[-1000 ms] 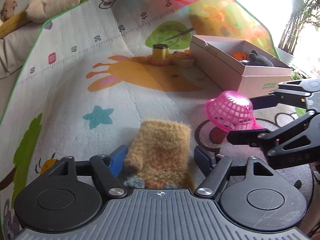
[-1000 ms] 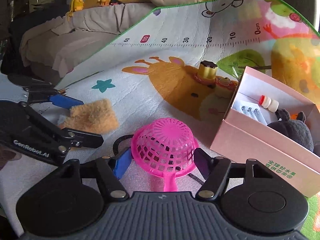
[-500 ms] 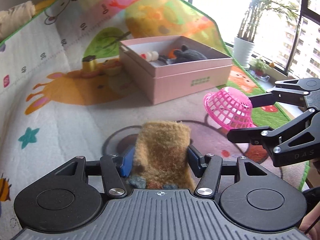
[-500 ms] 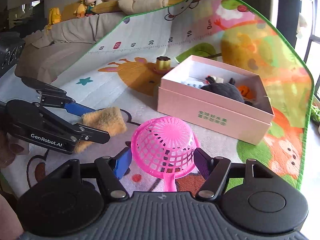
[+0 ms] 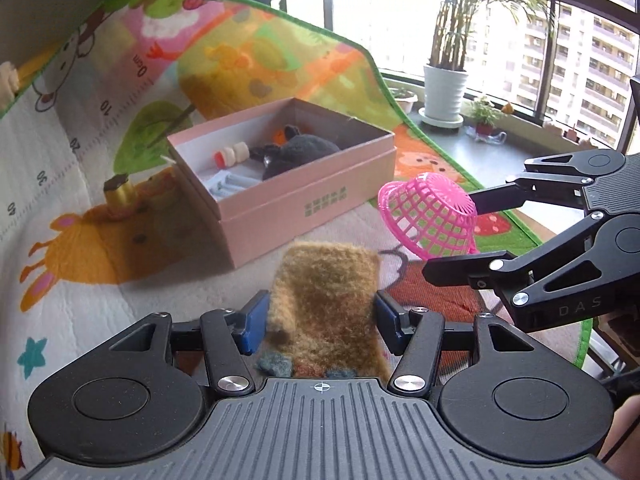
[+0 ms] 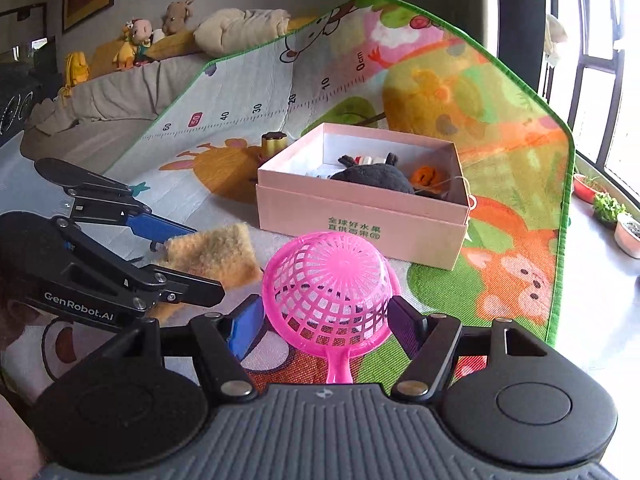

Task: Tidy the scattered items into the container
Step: 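Drop the tan toy into the pink box with the left gripper while the right drops the basket in, then grasp the yellow pudding-shaped toy by its body with the right gripper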

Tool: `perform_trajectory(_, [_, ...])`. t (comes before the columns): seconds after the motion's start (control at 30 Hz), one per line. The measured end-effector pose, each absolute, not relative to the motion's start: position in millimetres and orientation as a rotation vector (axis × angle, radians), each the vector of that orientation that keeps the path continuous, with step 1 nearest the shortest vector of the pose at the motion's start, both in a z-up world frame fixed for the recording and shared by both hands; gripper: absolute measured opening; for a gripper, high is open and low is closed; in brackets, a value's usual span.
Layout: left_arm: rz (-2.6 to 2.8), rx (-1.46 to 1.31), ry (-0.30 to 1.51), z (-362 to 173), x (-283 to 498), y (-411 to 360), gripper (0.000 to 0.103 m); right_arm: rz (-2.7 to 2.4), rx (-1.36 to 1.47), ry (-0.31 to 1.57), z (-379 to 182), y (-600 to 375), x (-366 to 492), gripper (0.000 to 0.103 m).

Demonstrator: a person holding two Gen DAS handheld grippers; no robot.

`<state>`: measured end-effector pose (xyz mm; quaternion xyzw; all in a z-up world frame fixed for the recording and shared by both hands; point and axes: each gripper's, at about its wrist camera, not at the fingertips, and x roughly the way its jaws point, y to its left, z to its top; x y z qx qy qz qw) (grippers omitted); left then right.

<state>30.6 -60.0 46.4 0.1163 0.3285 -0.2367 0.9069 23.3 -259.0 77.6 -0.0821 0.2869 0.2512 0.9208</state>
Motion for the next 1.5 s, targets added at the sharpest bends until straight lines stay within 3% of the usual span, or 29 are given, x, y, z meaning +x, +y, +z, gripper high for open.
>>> perform_trajectory(0.33, [-0.460,0.247,0.453,109.4,121.1,-73.4,0.061,0.467,-0.098,0.471,169.8,-253.8,129.5,0.069])
perform_trajectory(0.4, [-0.460,0.189,0.430,114.8,153.4,-72.7,0.065,0.465,-0.067,0.506,180.9,-250.5,168.6,0.069])
perform_trajectory(0.47, [-0.462,0.117,0.465,112.4,183.5,-67.7,0.088,0.471,-0.037,0.575,181.7,-246.1,207.2,0.072])
perform_trajectory(0.5, [-0.440,0.077,0.486,109.1,195.3,-62.2,0.092,0.448,-0.030,0.589,179.2,-244.7,221.6,0.082])
perform_trajectory(0.63, [-0.340,0.044,0.523,94.5,201.5,-40.3,0.096,0.412,-0.050,0.601,161.7,-252.3,243.6,0.084])
perform_trajectory(0.8, [-0.258,0.056,0.583,67.2,174.0,-18.3,0.100,0.390,0.023,0.675,127.3,-283.7,243.3,0.054])
perform_trajectory(0.97, [-0.270,-0.016,0.640,45.8,145.7,0.2,0.102,0.373,0.162,0.737,97.3,-305.6,245.8,0.035])
perform_trajectory(1.2, [-0.208,-0.023,0.607,46.5,124.7,26.0,0.103,0.428,0.087,0.691,118.2,-272.4,231.0,0.034])
perform_trajectory(1.5, [-0.088,-0.083,0.638,33.2,121.5,79.3,0.103,0.646,-0.081,0.733,154.4,-127.7,254.2,0.036])
